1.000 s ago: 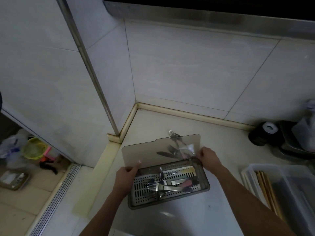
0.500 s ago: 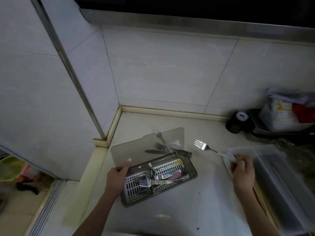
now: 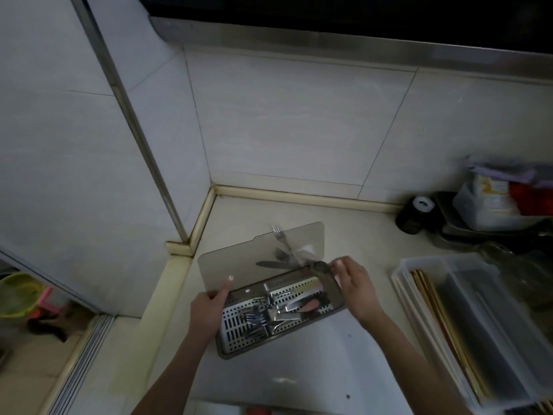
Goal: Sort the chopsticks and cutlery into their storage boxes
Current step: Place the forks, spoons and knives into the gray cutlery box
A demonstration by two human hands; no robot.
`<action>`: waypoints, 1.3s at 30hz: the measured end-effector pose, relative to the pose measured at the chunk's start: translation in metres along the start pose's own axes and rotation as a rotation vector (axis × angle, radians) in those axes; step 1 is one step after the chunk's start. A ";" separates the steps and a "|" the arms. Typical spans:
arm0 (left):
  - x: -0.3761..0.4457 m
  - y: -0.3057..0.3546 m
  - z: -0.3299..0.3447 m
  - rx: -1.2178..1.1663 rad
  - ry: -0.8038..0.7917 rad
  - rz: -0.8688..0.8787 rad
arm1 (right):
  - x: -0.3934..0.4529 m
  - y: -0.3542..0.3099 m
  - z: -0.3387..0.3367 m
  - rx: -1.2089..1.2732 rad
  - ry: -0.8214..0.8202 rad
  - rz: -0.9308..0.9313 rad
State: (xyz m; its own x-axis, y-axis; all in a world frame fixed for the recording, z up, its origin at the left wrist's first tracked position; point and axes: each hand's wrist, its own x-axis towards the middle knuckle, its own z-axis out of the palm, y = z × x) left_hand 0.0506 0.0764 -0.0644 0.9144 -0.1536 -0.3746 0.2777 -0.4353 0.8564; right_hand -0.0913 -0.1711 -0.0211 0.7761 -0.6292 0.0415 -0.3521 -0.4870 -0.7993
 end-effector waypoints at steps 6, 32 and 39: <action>0.002 -0.001 0.000 0.017 -0.007 0.016 | 0.054 0.038 -0.019 -0.238 -0.062 0.180; 0.006 -0.004 0.000 0.065 0.003 0.007 | 0.071 0.061 0.014 -0.446 -0.331 0.238; 0.004 0.000 0.001 0.055 0.009 0.011 | 0.066 0.063 0.021 -0.635 -0.459 0.223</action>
State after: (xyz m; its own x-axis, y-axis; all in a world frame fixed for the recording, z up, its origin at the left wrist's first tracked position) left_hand 0.0542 0.0748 -0.0665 0.9199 -0.1513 -0.3618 0.2510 -0.4819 0.8395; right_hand -0.0514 -0.2302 -0.0811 0.7415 -0.5077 -0.4387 -0.6459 -0.7170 -0.2620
